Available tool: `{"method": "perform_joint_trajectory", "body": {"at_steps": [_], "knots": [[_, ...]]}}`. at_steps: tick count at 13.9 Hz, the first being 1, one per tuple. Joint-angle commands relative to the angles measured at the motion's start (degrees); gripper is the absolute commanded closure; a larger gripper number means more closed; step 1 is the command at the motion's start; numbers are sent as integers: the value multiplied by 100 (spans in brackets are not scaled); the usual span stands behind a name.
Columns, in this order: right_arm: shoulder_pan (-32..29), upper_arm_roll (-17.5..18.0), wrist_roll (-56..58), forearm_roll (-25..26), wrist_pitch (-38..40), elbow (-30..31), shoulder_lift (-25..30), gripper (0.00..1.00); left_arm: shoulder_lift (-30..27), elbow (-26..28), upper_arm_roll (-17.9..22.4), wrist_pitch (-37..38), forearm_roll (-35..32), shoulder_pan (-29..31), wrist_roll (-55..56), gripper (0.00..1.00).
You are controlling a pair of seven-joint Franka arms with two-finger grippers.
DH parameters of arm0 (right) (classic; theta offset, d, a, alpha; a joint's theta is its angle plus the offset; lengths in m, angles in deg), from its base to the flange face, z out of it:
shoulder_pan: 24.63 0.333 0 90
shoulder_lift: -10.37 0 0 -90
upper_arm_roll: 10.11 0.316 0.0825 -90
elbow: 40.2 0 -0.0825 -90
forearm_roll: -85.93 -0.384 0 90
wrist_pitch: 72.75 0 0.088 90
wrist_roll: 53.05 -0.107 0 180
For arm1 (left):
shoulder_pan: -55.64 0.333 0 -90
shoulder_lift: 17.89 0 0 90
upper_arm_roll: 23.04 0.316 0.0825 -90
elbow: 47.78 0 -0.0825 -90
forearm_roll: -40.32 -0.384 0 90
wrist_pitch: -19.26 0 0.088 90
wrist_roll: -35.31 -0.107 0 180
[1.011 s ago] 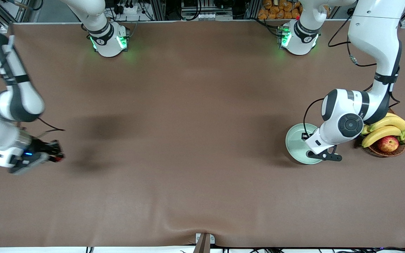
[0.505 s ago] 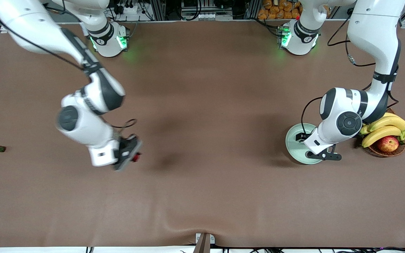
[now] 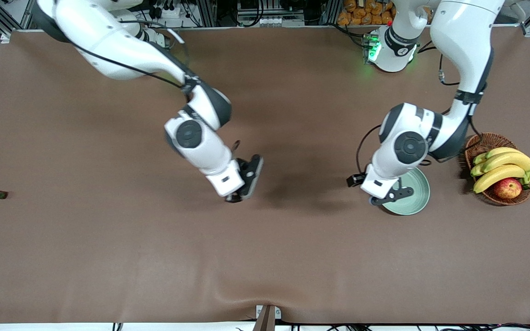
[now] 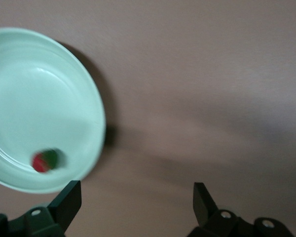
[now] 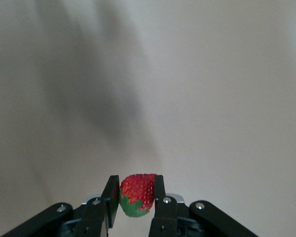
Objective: Collect all strawberries into plate
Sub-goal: 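Set the second strawberry mid-table with the right gripper while the left withdraws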
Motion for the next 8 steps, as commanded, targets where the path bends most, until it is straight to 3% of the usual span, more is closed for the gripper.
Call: {"method": "perform_joint_trajectory", "body": {"at_steps": [1, 3, 4, 5, 6, 8], "knots": [[613, -413, -156, 153, -265, -415, -429, 100, 336, -436, -26, 131, 91, -285, 749, 0], [772, -423, -183, 161, -388, -564, -675, 100, 547, -691, -26, 131, 91, -514, 1233, 0], [834, -440, -183, 170, -432, -600, -755, 95, 617, -805, -26, 131, 91, -611, 1453, 0], [878, -449, -192, 170, -441, -609, -773, 60, 705, -928, -26, 131, 91, -716, 1629, 0], [930, -501, -192, 170, -441, -609, -773, 1, 784, -1025, -26, 131, 91, -778, 1761, 0], [949, -519, -218, 179, -432, -609, -747, 0, 1004, -1140, -26, 105, 161, -928, 2016, 0]]}}
